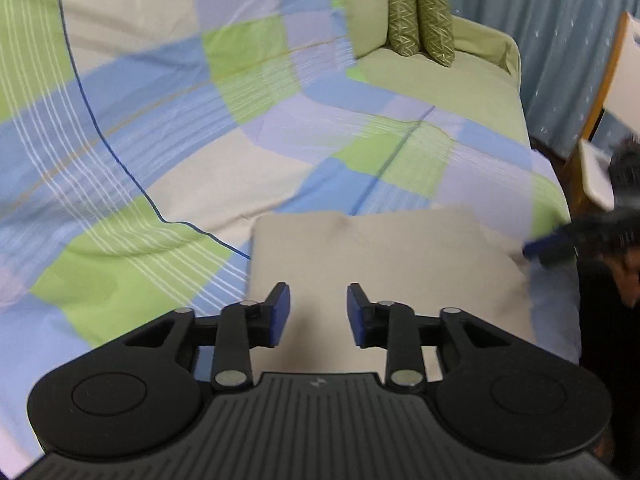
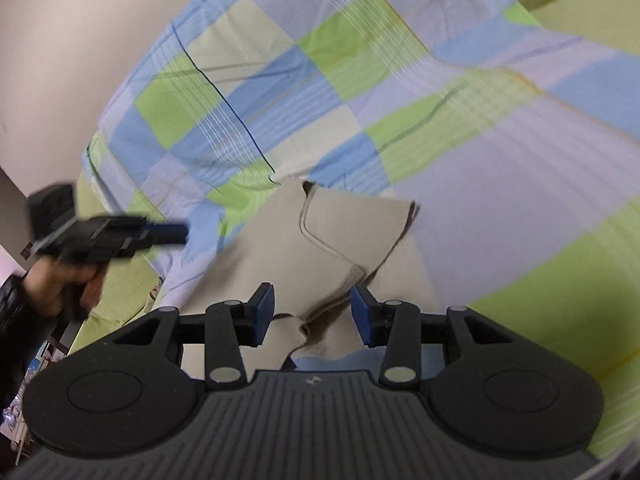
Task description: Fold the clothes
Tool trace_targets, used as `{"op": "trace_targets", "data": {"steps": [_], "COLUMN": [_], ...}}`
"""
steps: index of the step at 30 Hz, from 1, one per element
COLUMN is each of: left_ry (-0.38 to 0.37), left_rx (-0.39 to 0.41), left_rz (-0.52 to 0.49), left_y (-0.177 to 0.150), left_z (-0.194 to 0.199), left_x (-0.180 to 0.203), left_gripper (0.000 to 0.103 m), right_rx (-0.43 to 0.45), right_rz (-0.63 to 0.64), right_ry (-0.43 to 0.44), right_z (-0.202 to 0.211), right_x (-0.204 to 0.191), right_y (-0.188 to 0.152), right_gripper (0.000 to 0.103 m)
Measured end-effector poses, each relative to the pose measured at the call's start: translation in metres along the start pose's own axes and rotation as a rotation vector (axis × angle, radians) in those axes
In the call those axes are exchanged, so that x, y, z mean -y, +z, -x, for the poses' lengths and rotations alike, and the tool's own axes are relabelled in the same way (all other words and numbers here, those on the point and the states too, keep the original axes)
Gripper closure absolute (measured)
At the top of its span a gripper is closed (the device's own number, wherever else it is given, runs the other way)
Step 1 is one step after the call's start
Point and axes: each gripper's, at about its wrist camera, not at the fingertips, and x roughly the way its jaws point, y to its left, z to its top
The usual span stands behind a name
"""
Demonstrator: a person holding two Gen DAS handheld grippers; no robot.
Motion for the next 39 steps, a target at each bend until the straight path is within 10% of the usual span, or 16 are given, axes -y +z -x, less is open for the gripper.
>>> {"op": "trace_targets", "data": {"steps": [17, 26, 30, 39], "left_ry": [-0.288, -0.35, -0.345, -0.337], "left_rx": [-0.045, -0.065, -0.02, 0.233], "left_rz": [0.127, 0.109, 0.097, 0.05], "left_y": [-0.014, 0.0, 0.002, -0.024], "left_z": [-0.075, -0.087, -0.084, 0.001], "left_x": [-0.062, -0.064, -0.061, -0.044], "left_gripper": [0.059, 0.059, 0.089, 0.093], "right_rx": [-0.044, 0.013, 0.029, 0.099], "right_rz": [-0.211, -0.365, -0.382, 0.172], "right_ry": [0.029, 0.048, 0.062, 0.093], "right_z": [-0.038, -0.04, -0.04, -0.003], "right_x": [0.012, 0.034, 0.037, -0.053], "right_y": [0.008, 0.01, 0.012, 0.03], "right_gripper": [0.063, 0.09, 0.097, 0.097]}}
